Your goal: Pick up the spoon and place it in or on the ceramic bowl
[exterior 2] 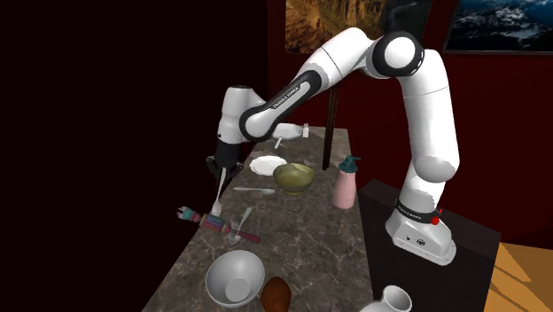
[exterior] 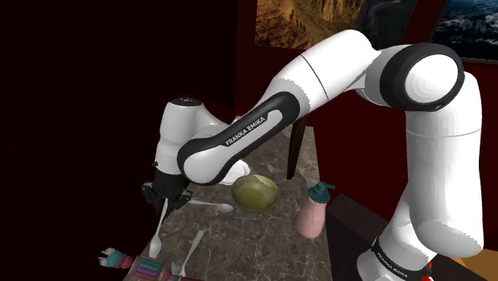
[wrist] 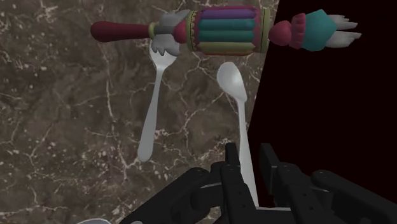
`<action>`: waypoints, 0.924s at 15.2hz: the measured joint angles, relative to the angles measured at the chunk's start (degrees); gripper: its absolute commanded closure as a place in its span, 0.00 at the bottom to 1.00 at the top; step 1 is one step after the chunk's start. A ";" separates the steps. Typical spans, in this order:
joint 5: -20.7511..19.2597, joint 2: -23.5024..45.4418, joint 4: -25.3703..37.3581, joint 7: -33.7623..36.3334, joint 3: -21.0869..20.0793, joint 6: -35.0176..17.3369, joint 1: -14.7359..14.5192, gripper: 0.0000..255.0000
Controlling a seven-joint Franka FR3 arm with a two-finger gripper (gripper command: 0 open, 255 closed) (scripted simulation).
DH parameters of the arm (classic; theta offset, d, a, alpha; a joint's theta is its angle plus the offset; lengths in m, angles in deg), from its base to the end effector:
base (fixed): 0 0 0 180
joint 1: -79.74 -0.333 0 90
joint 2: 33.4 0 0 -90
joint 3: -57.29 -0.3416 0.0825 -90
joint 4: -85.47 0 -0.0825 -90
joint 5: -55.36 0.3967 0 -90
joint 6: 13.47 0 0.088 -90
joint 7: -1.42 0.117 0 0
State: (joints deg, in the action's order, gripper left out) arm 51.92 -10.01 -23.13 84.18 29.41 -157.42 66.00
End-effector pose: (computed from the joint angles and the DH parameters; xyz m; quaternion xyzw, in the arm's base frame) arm 0.5185 0.4274 0.3423 -0.9237 0.3542 0.0019 0.1460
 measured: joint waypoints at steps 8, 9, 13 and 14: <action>7.72 -9.37 -9.85 -9.25 -2.57 -0.35 7.91 1.00; 9.00 -10.45 -11.29 -11.06 -2.73 -0.65 9.07 1.00; 15.74 -16.60 -17.86 -19.88 -3.12 -0.72 14.04 1.00; 17.43 -18.20 -19.23 -22.01 -3.03 -0.35 14.98 1.00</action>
State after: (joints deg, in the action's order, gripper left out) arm 69.36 -28.21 -42.35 62.17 26.37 -157.78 80.98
